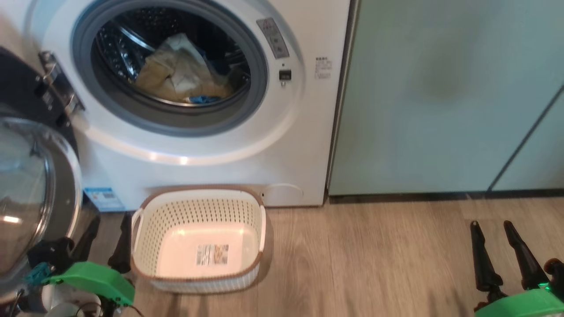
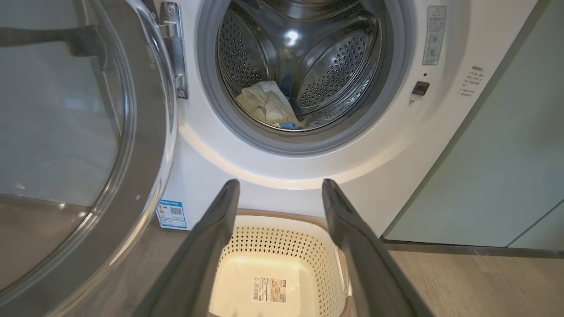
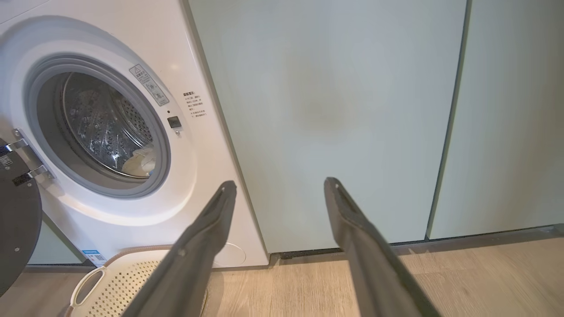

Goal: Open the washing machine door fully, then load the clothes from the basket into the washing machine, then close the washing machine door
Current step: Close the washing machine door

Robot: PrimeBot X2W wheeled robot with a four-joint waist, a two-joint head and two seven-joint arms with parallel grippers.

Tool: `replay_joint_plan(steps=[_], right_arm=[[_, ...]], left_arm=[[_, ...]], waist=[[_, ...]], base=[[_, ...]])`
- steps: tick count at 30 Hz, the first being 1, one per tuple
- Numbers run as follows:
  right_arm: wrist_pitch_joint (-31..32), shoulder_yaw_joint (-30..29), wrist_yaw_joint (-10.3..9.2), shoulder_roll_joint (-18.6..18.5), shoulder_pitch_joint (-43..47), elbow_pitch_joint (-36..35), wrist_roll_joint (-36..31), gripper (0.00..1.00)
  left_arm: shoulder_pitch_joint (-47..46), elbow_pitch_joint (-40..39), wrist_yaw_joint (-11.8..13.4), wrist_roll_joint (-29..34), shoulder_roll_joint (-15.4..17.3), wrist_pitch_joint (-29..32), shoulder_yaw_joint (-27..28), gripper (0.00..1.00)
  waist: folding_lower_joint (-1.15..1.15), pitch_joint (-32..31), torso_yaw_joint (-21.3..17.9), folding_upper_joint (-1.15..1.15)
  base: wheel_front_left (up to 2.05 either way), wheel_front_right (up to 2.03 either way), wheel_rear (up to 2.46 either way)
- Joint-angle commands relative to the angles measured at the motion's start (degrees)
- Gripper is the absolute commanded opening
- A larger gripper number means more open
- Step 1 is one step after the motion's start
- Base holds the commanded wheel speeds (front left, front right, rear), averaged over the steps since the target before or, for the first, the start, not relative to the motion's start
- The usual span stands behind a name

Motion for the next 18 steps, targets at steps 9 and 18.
replay_joint_plan(steps=[9, 18], right_arm=[[-0.38, 0.79, 0.01, -0.44, -1.4, -1.89, -0.11, 1.0], [-0.38, 0.76, 0.01, -0.44, -1.48, -1.81, -0.07, 1.0]], left_arm=[[-2.84, -1.92, -0.07, 0.98, 1.49, -0.53, 2.93, 1.0], [-3.01, -1.53, -0.07, 0.12, 1.13, -0.53, 3.35, 1.0]], waist=[[0.0, 0.17, 0.25, 0.0], [0.0, 0.21, 0.42, 0.0]], base=[[-1.3, 1.3, 0.0], [-0.14, 0.14, 0.0]])
